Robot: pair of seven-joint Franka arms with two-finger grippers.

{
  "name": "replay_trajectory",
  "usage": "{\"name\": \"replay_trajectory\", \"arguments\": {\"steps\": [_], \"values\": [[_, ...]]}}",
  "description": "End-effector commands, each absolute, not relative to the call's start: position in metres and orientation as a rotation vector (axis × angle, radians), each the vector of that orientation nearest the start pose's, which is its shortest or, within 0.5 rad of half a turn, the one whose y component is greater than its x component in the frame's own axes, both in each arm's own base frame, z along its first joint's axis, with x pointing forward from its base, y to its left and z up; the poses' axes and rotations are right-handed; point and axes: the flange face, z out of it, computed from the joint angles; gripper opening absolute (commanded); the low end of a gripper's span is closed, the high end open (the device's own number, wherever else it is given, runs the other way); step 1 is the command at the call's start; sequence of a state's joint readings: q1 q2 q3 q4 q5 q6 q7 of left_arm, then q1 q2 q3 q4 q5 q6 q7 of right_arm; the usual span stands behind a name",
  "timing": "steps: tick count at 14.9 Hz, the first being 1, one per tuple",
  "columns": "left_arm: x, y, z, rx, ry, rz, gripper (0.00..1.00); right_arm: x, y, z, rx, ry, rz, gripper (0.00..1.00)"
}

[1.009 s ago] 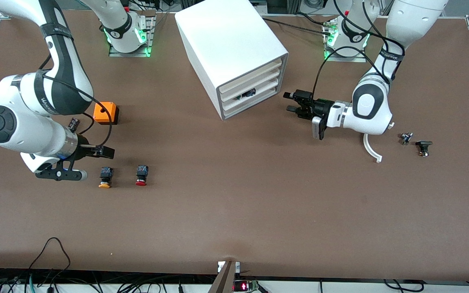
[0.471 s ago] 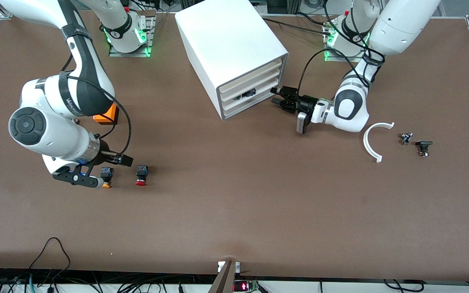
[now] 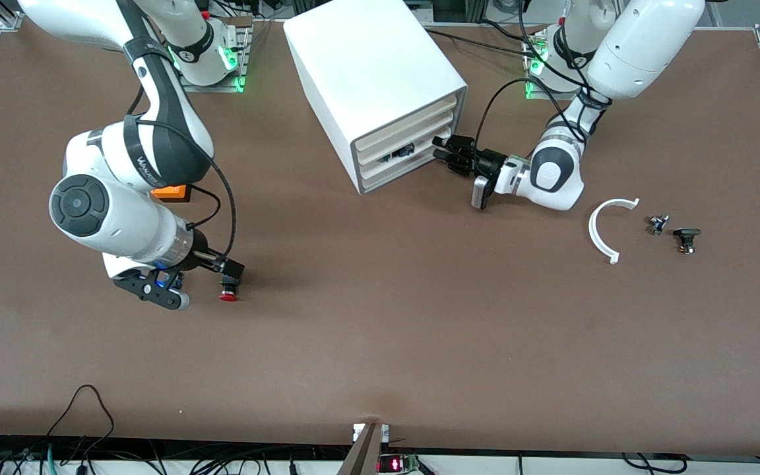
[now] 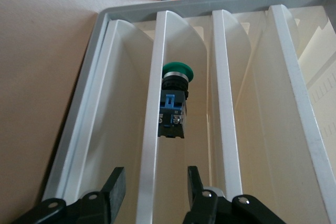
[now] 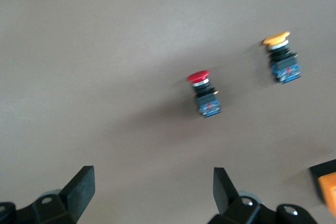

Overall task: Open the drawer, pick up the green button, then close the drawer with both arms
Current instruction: 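Grasp the drawer handle of the white cabinet with the left gripper, then pull the drawer open with the left gripper while the right gripper approaches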

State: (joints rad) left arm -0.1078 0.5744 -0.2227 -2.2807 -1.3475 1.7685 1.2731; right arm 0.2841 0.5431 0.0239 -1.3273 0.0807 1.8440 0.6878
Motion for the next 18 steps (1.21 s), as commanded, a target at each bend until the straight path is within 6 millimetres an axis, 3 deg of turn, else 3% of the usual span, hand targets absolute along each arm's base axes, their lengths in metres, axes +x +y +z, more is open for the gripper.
{"name": "replay_trajectory", "arguments": {"steps": [1, 4, 6, 7, 9, 13, 18], "values": [[0.382, -0.241, 0.109, 1.641, -0.387, -0.280, 0.55, 0.684, 0.242, 0.435, -2.975, 0.706, 0.129, 1.00], [0.374, -0.249, 0.103, 1.620, -0.386, -0.286, 0.54, 0.682, 0.268, 0.447, -2.950, 0.762, 0.132, 1.00], [0.374, -0.252, 0.103, 1.616, -0.371, -0.271, 0.44, 0.678, 0.282, 0.450, -2.923, 0.802, 0.143, 1.00], [0.372, -0.254, 0.101, 1.614, -0.370, -0.277, 0.33, 0.676, 0.290, 0.457, -2.901, 0.827, 0.138, 1.00], [0.373, -0.254, 0.101, 1.615, -0.367, -0.275, 0.00, 0.673, 0.301, 0.466, -2.866, 0.867, 0.132, 1.00], [0.384, -0.246, 0.101, 1.627, -0.351, -0.257, 0.00, 0.666, 0.320, 0.477, -2.810, 0.946, 0.141, 1.00], [0.429, -0.217, 0.106, 1.681, -0.330, -0.214, 0.00, 0.649, 0.367, 0.477, -2.737, 1.079, 0.130, 1.00]]}}
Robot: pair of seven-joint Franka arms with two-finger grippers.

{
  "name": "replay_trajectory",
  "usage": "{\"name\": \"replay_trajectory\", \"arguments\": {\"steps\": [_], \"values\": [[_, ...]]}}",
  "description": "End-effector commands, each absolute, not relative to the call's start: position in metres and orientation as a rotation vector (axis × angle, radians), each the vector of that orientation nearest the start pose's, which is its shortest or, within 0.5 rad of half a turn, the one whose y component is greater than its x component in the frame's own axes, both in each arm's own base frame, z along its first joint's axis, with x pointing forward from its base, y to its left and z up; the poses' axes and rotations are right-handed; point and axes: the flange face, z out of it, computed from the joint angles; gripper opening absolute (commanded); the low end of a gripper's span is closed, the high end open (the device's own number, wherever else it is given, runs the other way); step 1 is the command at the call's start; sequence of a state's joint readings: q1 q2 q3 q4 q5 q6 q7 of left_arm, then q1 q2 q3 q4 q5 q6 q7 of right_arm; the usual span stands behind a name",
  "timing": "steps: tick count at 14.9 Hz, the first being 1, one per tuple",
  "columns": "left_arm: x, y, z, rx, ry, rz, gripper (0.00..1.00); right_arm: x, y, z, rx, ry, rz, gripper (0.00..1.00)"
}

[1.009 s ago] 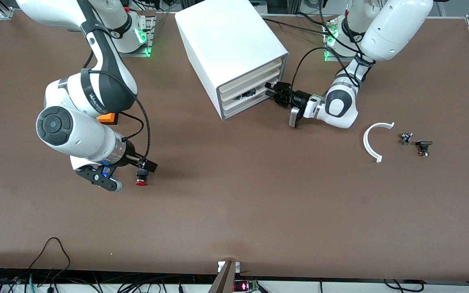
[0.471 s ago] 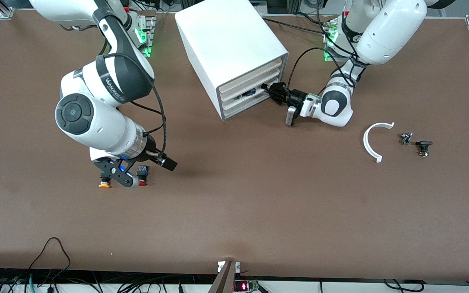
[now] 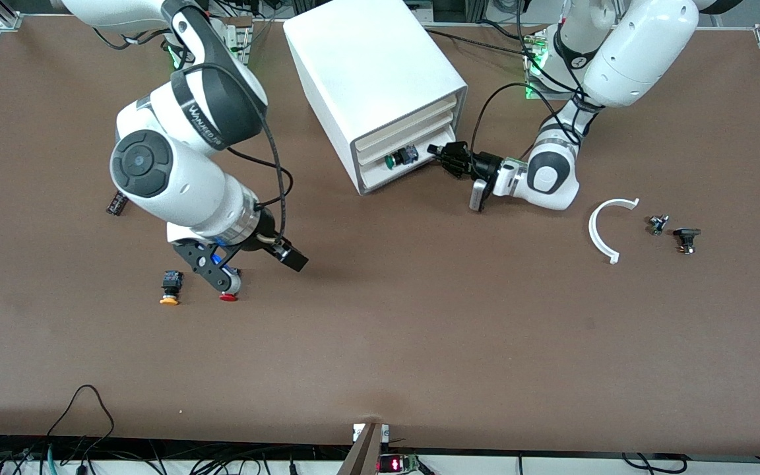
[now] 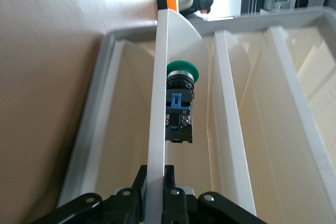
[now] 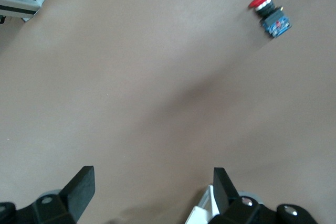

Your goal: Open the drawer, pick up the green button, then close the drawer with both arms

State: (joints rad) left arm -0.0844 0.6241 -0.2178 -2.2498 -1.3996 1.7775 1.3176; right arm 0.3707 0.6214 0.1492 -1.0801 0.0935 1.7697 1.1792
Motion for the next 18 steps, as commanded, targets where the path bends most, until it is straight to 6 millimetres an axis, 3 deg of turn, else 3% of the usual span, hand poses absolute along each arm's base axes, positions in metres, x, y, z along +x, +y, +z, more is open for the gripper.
{"name": "replay_trajectory", "arguments": {"steps": [1, 5, 8, 12, 13, 14, 16, 18], "values": [[0.438, -0.211, 0.105, 1.697, -0.336, -0.219, 0.00, 0.646, 0.375, 0.479, -2.716, 1.107, 0.124, 1.00], [0.476, -0.185, 0.096, 1.751, -0.334, -0.194, 0.00, 0.633, 0.418, 0.464, -2.650, 1.214, 0.107, 1.00], [0.501, -0.173, 0.106, 1.796, -0.345, -0.214, 0.00, 0.612, 0.460, 0.448, -2.623, 1.270, 0.121, 1.00], [0.510, -0.167, 0.111, 1.818, -0.330, -0.225, 0.00, 0.578, 0.511, 0.419, -2.630, 1.315, 0.140, 1.00], [0.511, -0.166, 0.112, 1.819, -0.329, -0.221, 0.63, 0.569, 0.524, 0.409, -2.627, 1.340, 0.154, 1.00], [0.513, -0.161, 0.113, 1.819, -0.323, -0.213, 1.00, 0.556, 0.541, 0.393, -2.638, 1.349, 0.164, 1.00], [0.518, -0.153, 0.125, 1.829, -0.327, -0.210, 1.00, 0.537, 0.567, 0.374, -2.623, 1.389, 0.136, 1.00], [0.533, -0.145, 0.153, 1.882, -0.328, -0.249, 1.00, 0.522, 0.590, 0.349, -2.591, 1.425, 0.104, 1.00]]}}
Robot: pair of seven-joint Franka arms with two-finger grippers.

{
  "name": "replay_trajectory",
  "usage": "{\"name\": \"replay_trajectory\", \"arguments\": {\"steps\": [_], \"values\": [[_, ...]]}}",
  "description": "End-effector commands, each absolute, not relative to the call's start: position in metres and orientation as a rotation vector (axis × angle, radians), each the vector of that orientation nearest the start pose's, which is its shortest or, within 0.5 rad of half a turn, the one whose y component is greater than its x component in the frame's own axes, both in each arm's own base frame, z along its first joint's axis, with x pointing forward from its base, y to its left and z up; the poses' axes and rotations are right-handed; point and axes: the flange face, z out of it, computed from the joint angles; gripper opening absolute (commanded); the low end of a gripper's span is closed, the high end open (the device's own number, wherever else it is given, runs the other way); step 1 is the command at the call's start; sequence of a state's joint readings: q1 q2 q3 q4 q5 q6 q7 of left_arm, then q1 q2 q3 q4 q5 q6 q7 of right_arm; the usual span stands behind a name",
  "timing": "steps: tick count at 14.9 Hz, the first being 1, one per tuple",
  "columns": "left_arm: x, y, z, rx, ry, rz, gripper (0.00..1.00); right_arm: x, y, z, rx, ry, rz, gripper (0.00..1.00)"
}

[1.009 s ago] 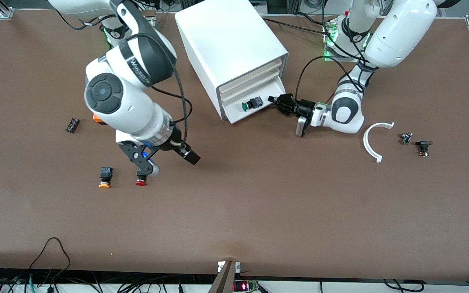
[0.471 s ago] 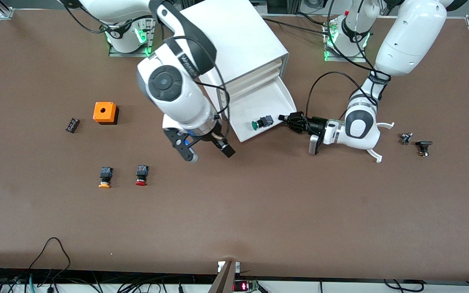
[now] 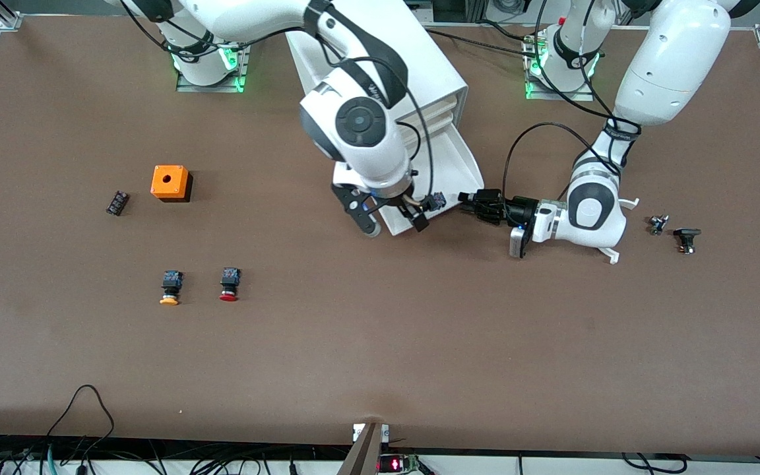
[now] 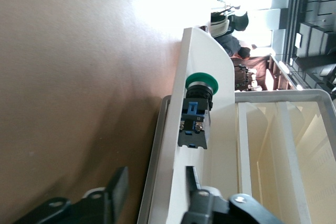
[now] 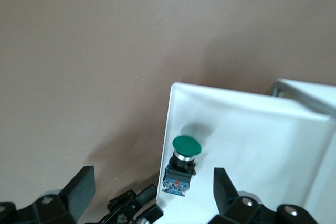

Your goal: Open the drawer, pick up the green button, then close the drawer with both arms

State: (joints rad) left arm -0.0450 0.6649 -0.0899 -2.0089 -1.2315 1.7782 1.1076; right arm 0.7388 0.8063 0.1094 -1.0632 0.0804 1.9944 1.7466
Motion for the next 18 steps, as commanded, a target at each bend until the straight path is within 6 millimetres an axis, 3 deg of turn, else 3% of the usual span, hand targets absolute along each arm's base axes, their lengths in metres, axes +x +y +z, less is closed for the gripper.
{"name": "replay_trajectory", "arguments": {"steps": [1, 6, 10, 16, 18], "values": [[0.544, -0.138, 0.174, 1.926, -0.332, -0.271, 1.00, 0.519, 0.597, 0.337, -2.569, 1.441, 0.095, 1.00], [0.580, -0.128, 0.266, 2.122, -0.355, -0.458, 1.00, 0.495, 0.625, 0.294, -2.540, 1.480, 0.072, 1.00], [0.605, -0.116, 0.344, 2.392, -0.399, -0.592, 1.00, 0.482, 0.636, 0.280, -2.536, 1.496, 0.069, 1.00], [0.613, -0.112, 0.406, 2.741, -0.383, -0.705, 1.00, 0.476, 0.638, 0.263, -2.557, 1.515, 0.077, 1.00], [0.611, -0.107, 0.430, 2.897, -0.444, -0.670, 1.00, 0.475, 0.637, 0.262, -2.565, 1.516, 0.079, 0.93]]}}
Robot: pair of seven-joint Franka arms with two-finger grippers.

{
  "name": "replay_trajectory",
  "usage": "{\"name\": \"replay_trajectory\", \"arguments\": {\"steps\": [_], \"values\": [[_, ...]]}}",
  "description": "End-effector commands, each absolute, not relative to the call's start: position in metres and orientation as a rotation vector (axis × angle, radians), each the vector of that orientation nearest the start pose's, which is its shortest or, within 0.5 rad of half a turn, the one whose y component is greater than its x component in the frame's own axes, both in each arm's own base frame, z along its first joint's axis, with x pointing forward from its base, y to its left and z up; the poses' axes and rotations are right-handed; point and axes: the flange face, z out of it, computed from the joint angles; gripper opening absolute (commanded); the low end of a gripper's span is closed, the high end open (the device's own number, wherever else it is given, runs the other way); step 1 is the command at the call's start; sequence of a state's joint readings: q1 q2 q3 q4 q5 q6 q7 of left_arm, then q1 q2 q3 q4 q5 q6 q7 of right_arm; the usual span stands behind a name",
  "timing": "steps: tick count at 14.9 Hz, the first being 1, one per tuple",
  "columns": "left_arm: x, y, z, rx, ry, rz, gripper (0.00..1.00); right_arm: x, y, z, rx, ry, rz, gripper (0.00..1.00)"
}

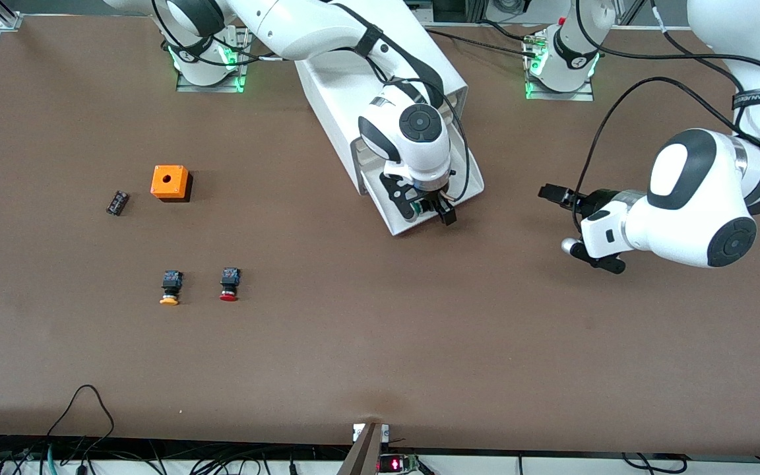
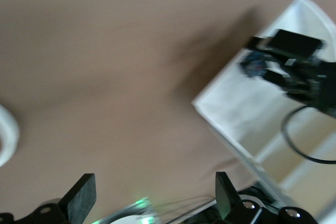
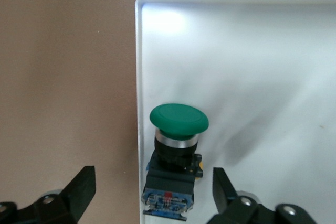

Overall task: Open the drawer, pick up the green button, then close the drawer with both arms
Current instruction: 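Lift the green button with the right gripper while the left gripper withdraws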

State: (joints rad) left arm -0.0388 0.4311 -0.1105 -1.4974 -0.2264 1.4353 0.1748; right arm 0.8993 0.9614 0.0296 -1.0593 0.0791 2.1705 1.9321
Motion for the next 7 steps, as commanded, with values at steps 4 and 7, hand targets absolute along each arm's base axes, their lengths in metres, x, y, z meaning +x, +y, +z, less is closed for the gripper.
{"name": "replay_trajectory", "arguments": {"steps": [4, 7], "values": [[0.619, -0.101, 0.463, -3.015, 0.495, 0.584, 1.00, 0.476, 0.637, 0.266, -2.566, 1.511, 0.078, 0.49], [0.637, -0.102, 0.472, -3.016, 0.508, 0.468, 1.00, 0.474, 0.637, 0.268, -2.574, 1.517, 0.085, 0.09]]}}
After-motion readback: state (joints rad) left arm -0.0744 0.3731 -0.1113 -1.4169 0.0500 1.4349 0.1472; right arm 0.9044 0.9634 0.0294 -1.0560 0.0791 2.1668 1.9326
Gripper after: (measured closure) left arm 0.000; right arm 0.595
